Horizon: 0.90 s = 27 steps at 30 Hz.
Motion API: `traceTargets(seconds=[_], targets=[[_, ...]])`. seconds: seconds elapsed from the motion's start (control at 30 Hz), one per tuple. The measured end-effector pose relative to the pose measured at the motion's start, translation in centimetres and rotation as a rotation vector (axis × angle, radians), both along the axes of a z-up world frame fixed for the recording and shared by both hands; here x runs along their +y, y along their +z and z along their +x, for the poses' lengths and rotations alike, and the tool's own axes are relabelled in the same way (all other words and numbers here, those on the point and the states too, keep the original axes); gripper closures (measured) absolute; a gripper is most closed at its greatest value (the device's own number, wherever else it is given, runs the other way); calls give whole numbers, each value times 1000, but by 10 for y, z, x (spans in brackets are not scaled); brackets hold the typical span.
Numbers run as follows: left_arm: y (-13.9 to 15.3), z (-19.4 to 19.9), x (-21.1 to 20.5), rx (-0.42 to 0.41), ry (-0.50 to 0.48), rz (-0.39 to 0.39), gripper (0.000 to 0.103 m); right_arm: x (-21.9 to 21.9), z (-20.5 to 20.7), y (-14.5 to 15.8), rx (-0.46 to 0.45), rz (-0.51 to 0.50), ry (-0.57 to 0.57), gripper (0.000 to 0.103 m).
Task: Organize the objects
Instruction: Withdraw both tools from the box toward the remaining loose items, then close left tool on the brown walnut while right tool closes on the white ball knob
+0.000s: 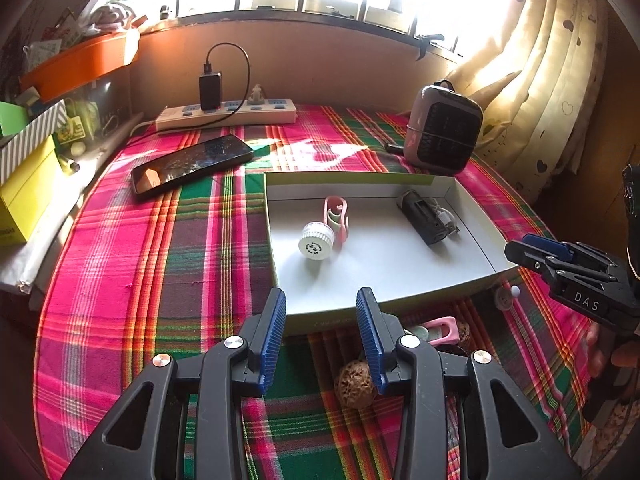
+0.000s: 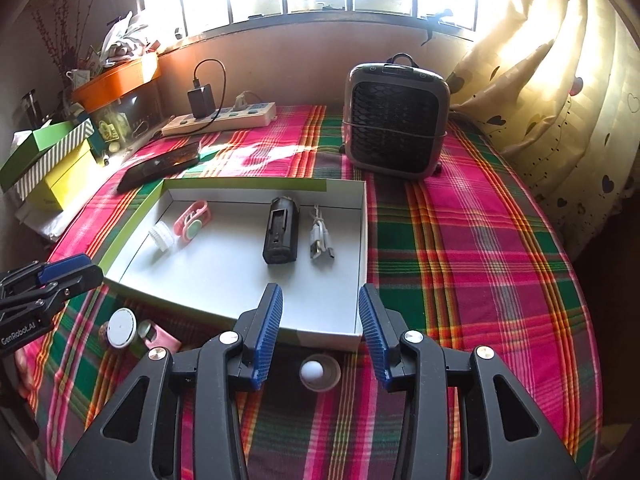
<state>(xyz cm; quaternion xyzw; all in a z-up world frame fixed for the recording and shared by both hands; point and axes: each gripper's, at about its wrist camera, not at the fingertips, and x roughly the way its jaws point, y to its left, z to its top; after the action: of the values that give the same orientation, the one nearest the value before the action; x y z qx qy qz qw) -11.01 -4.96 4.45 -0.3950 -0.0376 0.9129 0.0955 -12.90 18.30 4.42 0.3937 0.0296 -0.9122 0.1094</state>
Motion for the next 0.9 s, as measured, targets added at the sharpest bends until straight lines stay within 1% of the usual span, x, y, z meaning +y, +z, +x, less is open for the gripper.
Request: traceTargets(seconds=[0.3, 0.43, 0.47, 0.9], targets=[[-8, 16, -1, -26, -17, 17, 65, 10, 21, -10, -8, -17, -17, 60], [-11, 21, -3, -29, -24, 42, 64, 12, 28, -16, -13, -12, -13, 54], [-11, 22, -2, -30, -28, 42, 63, 13, 29, -17, -14, -7, -13, 54], [-23, 29, -1, -64, -50, 52, 60, 11, 30, -38, -69, -9, 3, 53]])
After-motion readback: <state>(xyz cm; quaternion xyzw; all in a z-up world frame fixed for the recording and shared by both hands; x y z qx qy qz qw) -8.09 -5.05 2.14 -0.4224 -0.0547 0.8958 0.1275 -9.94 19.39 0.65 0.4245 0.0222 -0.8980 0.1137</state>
